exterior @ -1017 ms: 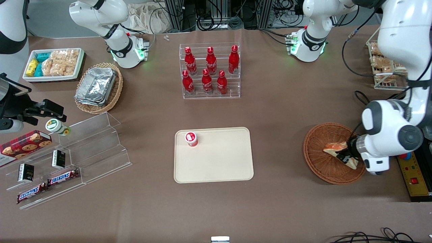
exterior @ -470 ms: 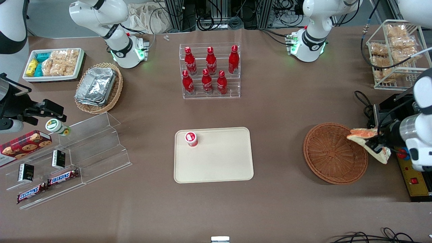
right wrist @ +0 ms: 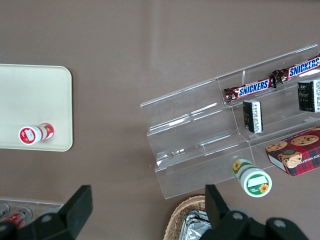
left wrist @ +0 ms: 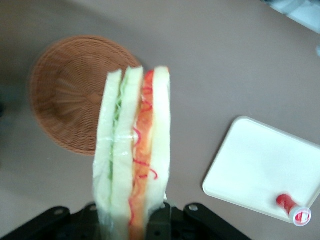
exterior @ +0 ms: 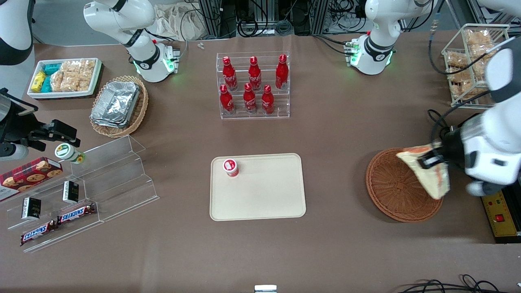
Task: Place sandwich from basket to tray
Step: 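Carry the sandwich over the white tray and lower it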
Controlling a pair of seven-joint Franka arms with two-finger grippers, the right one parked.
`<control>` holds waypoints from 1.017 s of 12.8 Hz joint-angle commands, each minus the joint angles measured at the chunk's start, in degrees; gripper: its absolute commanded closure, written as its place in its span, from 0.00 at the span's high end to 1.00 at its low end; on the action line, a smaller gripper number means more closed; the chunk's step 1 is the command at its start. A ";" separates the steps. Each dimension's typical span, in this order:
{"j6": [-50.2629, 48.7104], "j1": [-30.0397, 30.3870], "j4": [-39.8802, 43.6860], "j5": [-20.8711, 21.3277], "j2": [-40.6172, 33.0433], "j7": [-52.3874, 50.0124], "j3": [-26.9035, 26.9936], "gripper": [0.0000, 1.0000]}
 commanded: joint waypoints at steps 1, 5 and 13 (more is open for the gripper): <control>4.37 -7.50 2.19 4.94 7.89 2.06 -0.16 0.00; 15.98 -15.42 2.10 6.45 18.35 -2.43 -0.07 0.00; 22.74 -23.26 -0.36 6.19 25.74 -7.17 0.02 0.00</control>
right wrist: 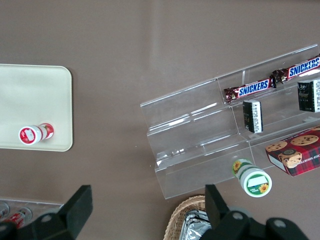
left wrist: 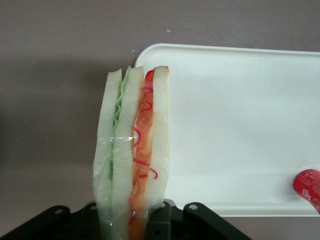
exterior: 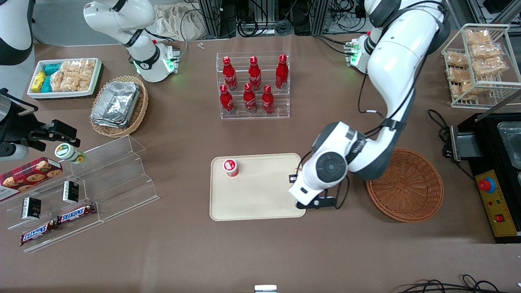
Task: Place sandwich from basket to tray
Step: 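Carry the sandwich over the white tray and lower it, then open the left gripper to release the sandwich on the tray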
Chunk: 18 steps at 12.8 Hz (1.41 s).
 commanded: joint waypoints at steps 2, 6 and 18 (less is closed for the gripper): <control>5.24 -3.54 -0.05 1.39 4.07 -2.97 0.31 0.00; 6.39 -4.60 -0.14 2.96 6.27 -2.97 0.31 0.13; 2.35 -3.63 -1.28 6.67 -1.35 -6.03 1.70 1.00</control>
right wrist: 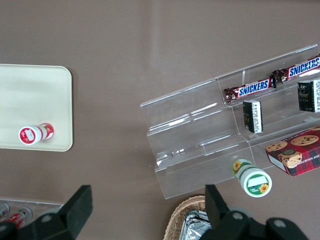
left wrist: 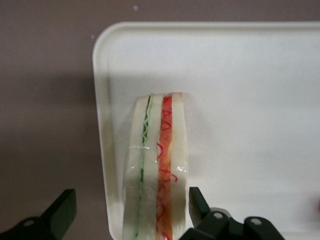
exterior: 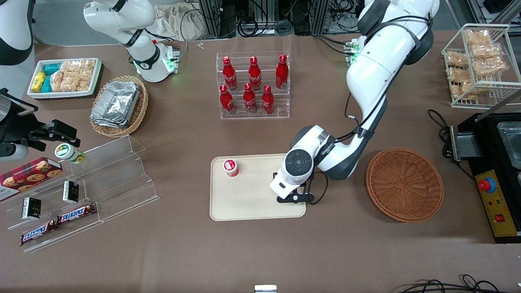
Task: Place sandwich from basket to tray
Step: 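Open the left gripper to release the sandwich on the tray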
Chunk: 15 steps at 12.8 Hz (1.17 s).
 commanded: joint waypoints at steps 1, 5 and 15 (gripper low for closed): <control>-3.00 -0.04 -0.69 0.41 -6.41 -4.26 2.98 1.00; -8.71 0.14 -2.79 -1.34 -16.43 -9.03 10.71 0.99; -8.19 -0.04 -21.61 -13.90 -38.07 17.93 33.73 0.99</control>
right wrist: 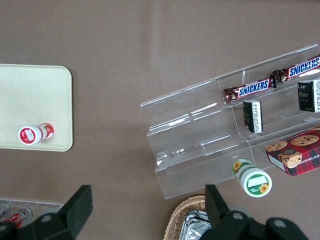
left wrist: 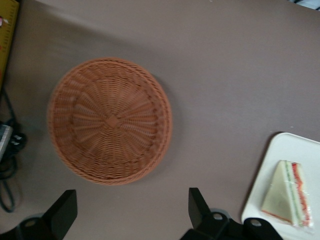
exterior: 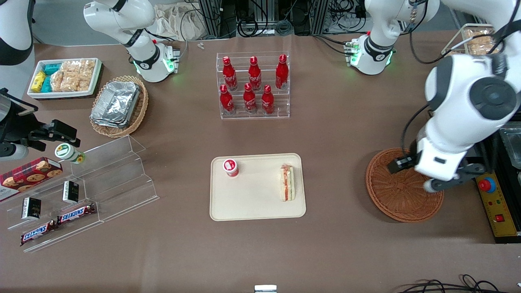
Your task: Place sandwich from basket to tray
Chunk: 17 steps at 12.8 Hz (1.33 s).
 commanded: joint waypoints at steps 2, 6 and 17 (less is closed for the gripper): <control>0.53 -0.67 -1.51 -5.84 -1.17 9.66 6.69 0.99; -0.44 -0.67 -0.54 -6.12 -1.17 12.41 13.55 0.99; -8.87 13.69 2.52 -7.53 -2.05 27.97 3.97 0.99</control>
